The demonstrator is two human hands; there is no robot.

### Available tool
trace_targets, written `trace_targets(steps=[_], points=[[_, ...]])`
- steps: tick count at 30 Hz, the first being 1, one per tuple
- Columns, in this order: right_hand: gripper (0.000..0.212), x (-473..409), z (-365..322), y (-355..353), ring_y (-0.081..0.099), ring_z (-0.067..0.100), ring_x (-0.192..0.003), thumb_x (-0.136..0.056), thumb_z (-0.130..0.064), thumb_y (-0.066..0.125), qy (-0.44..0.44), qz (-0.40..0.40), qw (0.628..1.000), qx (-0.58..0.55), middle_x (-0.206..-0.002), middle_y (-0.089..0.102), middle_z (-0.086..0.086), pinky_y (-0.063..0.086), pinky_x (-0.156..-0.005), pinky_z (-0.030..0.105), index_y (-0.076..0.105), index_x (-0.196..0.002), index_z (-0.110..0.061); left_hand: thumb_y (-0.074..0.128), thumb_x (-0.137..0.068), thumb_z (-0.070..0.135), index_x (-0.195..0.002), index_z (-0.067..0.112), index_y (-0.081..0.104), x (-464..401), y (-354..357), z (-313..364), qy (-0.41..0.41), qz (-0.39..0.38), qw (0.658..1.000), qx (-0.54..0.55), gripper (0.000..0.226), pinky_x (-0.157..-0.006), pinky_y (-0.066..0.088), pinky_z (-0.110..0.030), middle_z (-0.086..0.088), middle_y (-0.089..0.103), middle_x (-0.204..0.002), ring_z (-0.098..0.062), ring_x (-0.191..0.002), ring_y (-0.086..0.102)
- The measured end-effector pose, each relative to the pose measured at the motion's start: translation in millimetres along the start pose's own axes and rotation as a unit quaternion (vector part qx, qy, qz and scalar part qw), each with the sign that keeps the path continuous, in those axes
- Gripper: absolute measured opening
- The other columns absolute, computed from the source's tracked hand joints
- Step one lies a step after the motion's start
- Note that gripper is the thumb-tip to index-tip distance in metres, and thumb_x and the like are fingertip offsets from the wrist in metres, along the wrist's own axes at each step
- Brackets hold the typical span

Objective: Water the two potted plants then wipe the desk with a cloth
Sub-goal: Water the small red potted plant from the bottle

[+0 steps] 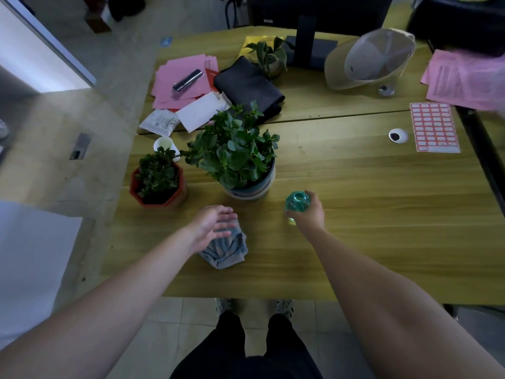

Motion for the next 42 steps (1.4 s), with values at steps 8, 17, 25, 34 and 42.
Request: trace_targets(steps=[8,17,25,34,42], points=[[0.079,34.8,-36.1,23.5,0.048,0.014,-0.107,-0.069,-0.031,0.088,-0.112,-0.056,0.989,0.072,-0.125,0.053,0.001,0.039,-0.086,0.030,0.048,-0.137,-0.026,0.041,-0.105,0.019,-0.106,0.009,0.060,2.0,-42.1,-13.0,-0.011,0.037,0.999,0.035,0.022,-0.085,0.050,-0.039,-0.009,0.068,-0.100,-0.023,-0.089,0.064],[0.083,79.2,-92.0,93.9,0.044,0.016,-0.119,-0.071,-0.030,0.087,-0.208,-0.206,0.948,0.125,-0.131,0.042,-0.002,0.037,-0.091,0.027,0.046,-0.143,-0.031,0.044,-0.103,0.016,-0.102,0.008,0.059,6.9,-100.1,-23.8,-0.012,0.089,0.994,0.065,0.017,-0.064,0.050,-0.033,-0.009,0.066,-0.092,-0.021,-0.076,0.063],[0.080,96.0,-138.7,160.2,0.042,0.016,-0.118,-0.071,-0.033,0.087,-0.253,-0.231,0.925,0.167,-0.133,0.041,0.000,0.035,-0.098,0.026,0.047,-0.140,-0.029,0.044,-0.103,0.014,-0.101,0.012,0.053,0.2,-174.3,-21.0,0.015,0.137,0.987,0.089,0.009,-0.065,0.048,-0.033,-0.010,0.061,-0.097,-0.019,-0.076,0.062],[0.074,107.6,-177.7,228.1,0.056,0.016,-0.104,-0.072,-0.037,0.084,-0.230,-0.204,0.931,0.198,-0.114,0.056,-0.007,0.042,-0.082,0.027,0.046,-0.134,-0.026,0.062,-0.095,0.016,-0.108,0.018,0.051,-39.8,-254.9,30.1,0.096,0.134,0.985,-0.048,0.017,-0.080,0.050,-0.035,-0.001,0.061,-0.099,-0.022,-0.097,0.058],[0.076,118.6,-194.1,267.1,0.061,0.018,-0.103,-0.074,-0.035,0.083,-0.152,-0.154,0.958,0.188,-0.119,0.059,-0.001,0.051,-0.078,0.030,0.042,-0.136,-0.026,0.077,-0.083,0.021,-0.158,0.008,-0.001,-93.8,-288.2,61.4,0.122,0.075,0.969,-0.203,0.109,-0.114,0.036,-0.048,-0.017,0.030,-0.157,-0.037,-0.140,0.039]])
Point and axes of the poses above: each hand's wrist, its own x-axis away from the middle knuckle, its own y-axis out of the palm, z = x × y, the point moved 9 cm from there along -x, towards the middle knuckle
